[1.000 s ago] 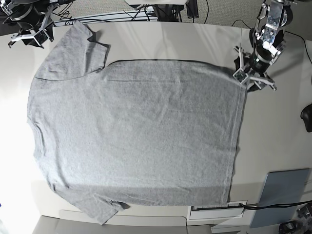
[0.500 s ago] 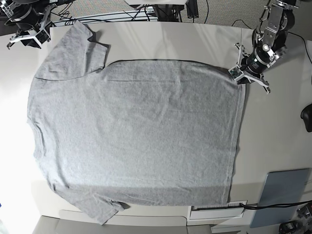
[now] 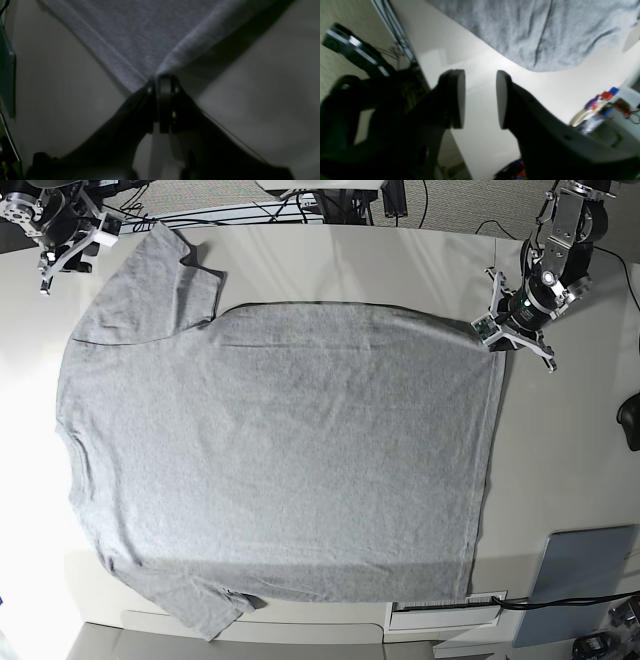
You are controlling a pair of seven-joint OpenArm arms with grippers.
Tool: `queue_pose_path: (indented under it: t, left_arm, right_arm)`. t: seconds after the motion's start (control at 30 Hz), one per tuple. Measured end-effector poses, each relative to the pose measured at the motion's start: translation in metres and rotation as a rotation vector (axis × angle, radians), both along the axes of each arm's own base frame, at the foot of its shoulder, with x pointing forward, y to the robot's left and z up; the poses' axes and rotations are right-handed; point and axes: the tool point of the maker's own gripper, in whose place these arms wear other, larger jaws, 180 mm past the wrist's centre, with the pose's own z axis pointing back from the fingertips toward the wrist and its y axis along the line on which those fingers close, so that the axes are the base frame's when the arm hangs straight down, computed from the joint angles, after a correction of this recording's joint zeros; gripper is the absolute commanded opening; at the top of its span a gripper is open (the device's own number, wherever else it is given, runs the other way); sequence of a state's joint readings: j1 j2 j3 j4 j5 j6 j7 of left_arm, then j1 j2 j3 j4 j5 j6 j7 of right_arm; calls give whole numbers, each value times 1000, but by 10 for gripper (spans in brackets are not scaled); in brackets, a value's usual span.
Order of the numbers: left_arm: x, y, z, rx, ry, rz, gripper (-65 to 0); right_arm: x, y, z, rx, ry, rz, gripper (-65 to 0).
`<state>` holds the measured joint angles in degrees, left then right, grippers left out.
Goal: Fold the T-shirt properly
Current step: 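Move both grippers down to the shirt's shoulder corners and grasp them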
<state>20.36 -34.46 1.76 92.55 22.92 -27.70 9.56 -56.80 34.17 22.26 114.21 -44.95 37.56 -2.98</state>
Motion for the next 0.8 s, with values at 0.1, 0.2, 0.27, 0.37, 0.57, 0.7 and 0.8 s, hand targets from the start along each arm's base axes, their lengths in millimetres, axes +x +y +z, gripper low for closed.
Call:
queue_pose_path:
  t: [0.1, 0.2, 0.27, 0.37, 0.57, 0.7, 0.8]
  left_arm:
    - [0, 0, 0, 0, -1, 0, -650]
    - [0, 0, 0, 0, 0, 0, -650]
    - [0, 0, 0, 0, 0, 1, -650]
    - [0, 0, 0, 0, 0, 1, -650]
    - [0, 0, 0, -1, 0, 1, -650]
    - [0, 0, 0, 0, 0, 1, -650]
    - [0, 0, 0, 0, 0, 1, -650]
  right_arm:
    - [12, -1, -1, -15, -9, 20, -441]
    - [23, -8, -7, -34, -15, 15, -441]
    - [22, -10, -18, -32, 9, 7, -441]
    - [16, -10, -37, -20, 57, 1, -441]
    - [31, -7, -49, -24, 52, 5, -441]
    - [44, 3, -54, -11, 31, 27, -441]
    - [53, 10, -56, -5, 18, 46, -441]
